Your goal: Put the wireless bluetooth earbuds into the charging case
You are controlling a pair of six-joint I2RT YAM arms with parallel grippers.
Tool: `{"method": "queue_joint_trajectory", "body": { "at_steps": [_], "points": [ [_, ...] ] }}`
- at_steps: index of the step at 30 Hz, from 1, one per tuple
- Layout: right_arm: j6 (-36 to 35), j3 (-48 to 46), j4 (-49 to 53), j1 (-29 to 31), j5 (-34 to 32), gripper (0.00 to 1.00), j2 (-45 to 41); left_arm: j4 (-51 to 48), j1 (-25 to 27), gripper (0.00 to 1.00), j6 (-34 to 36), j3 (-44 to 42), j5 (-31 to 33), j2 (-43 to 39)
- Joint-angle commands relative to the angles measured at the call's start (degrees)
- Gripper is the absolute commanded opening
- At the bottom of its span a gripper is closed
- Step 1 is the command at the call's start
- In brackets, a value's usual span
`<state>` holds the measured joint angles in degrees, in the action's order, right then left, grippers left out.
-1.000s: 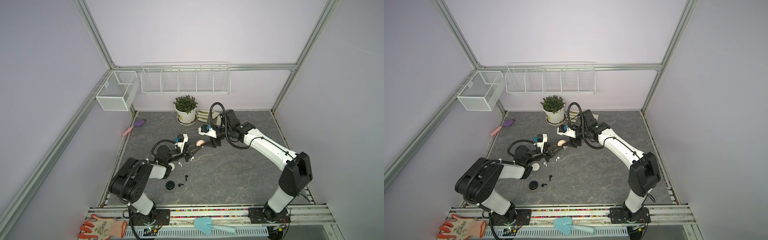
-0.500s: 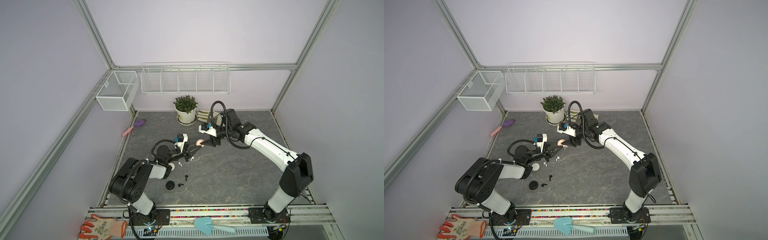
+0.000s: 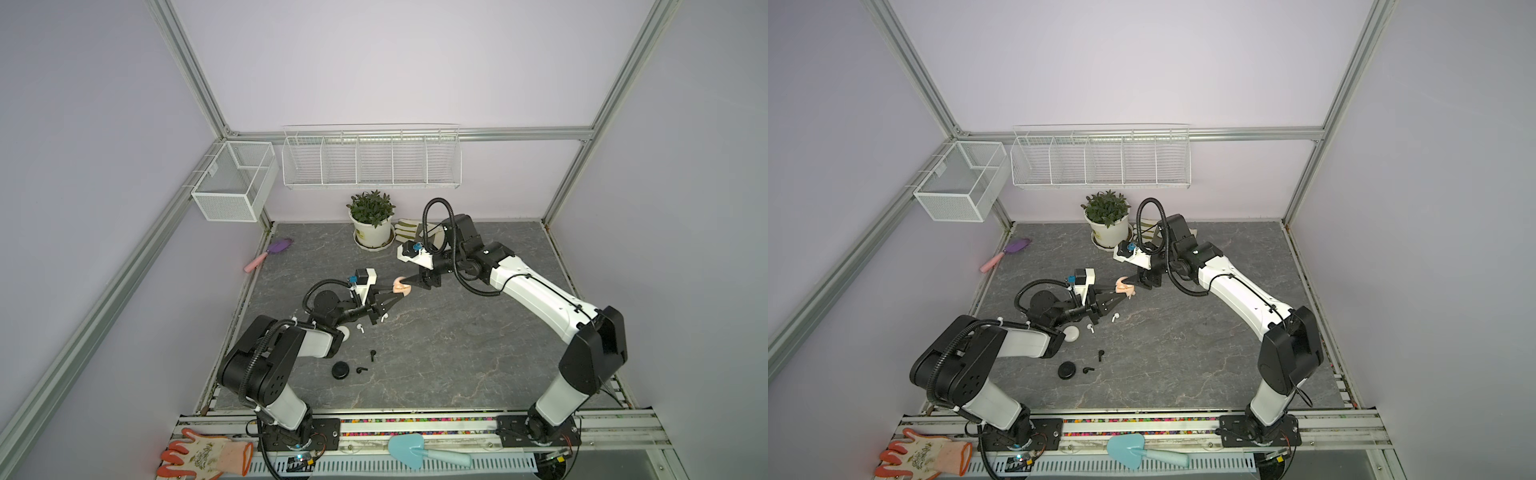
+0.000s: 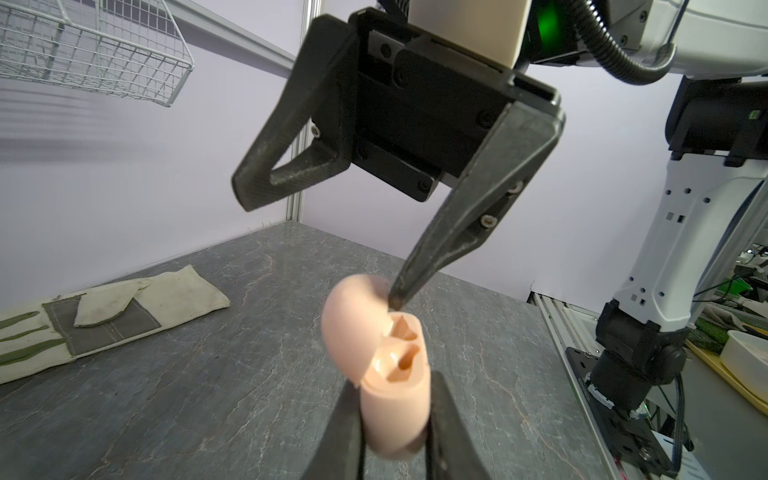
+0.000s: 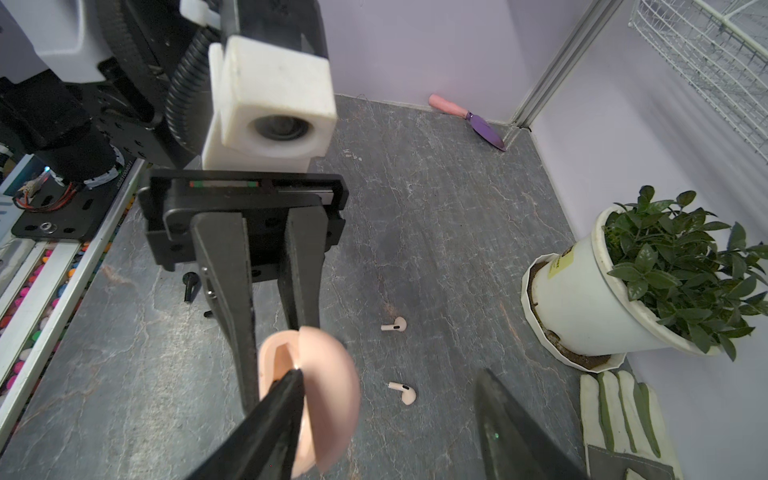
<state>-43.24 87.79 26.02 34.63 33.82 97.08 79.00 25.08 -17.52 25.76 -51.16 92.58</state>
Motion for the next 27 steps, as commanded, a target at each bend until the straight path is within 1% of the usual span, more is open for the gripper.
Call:
{"method": "queue_joint_trajectory", "body": {
  "at_steps": [1,5,7,9,10,11,12,13,14,15,17,19,21,24,27],
  "points": [
    [0.7,1.7,-0.9,-0.2,0.2,0.67,0.5,2.0,0.2,0.0,0.0,0.1,-1.3,0.2],
    [1.7,3.1,-0.1,-0.4,-0.8,0.68,1.4,2.0,0.1,0.0,-0.1,0.0,-1.1,0.2],
    [4.6,4.4,0.5,-0.4,-1.6,0.69,0.9,2.1,0.1,0.0,-0.9,-0.5,-0.6,0.2],
    [14.2,4.0,-2.4,-0.5,-2.0,0.73,-0.3,2.1,0.1,0.0,-2.5,-1.3,1.0,-0.7],
    [21.6,2.7,-5.7,-0.6,-3.4,0.76,-0.9,2.1,0.1,0.0,-3.2,-2.0,2.3,-1.9],
    [29.9,1.1,-9.5,-0.7,-6.0,0.76,-1.1,2.0,0.0,0.0,-4.0,-2.7,3.4,-3.2],
    [38.6,-0.1,-12.9,-0.8,-9.6,0.72,-0.5,2.0,-0.5,0.0,-5.1,-3.6,4.3,-4.7],
    [45.6,-0.3,-13.8,-1.1,-12.7,0.69,0.8,2.0,-1.2,0.0,-6.2,-4.5,5.2,-6.2],
    [51.3,-0.1,-13.9,-1.5,-13.9,0.65,2.8,2.0,-2.0,0.0,-7.4,-5.2,6.1,-7.5],
    [55.4,0.8,-12.9,-2.2,-13.6,0.62,5.2,2.0,-3.0,0.0,-8.5,-6.0,7.3,-8.7],
    [62.2,5.2,-7.2,-3.3,-16.1,0.59,9.7,1.9,-4.4,0.0,-10.4,-7.0,8.5,-10.4],
    [65.1,9.4,-3.0,-3.4,-16.3,0.59,14.0,2.0,-4.6,0.0,-11.1,-7.9,10.6,-11.4],
    [66.9,11.5,-2.1,-1.9,-16.7,0.56,17.3,1.9,-4.6,0.0,-12.3,-7.9,11.2,-11.8],
    [66.7,14.4,0.2,1.0,-20.8,0.53,21.0,2.0,-4.7,0.0,-14.7,-7.7,12.3,-12.4],
    [66.5,18.1,3.1,3.5,-22.0,0.54,25.5,1.4,-4.8,0.0,-14.9,-8.9,13.1,-15.1]
  ]
}}
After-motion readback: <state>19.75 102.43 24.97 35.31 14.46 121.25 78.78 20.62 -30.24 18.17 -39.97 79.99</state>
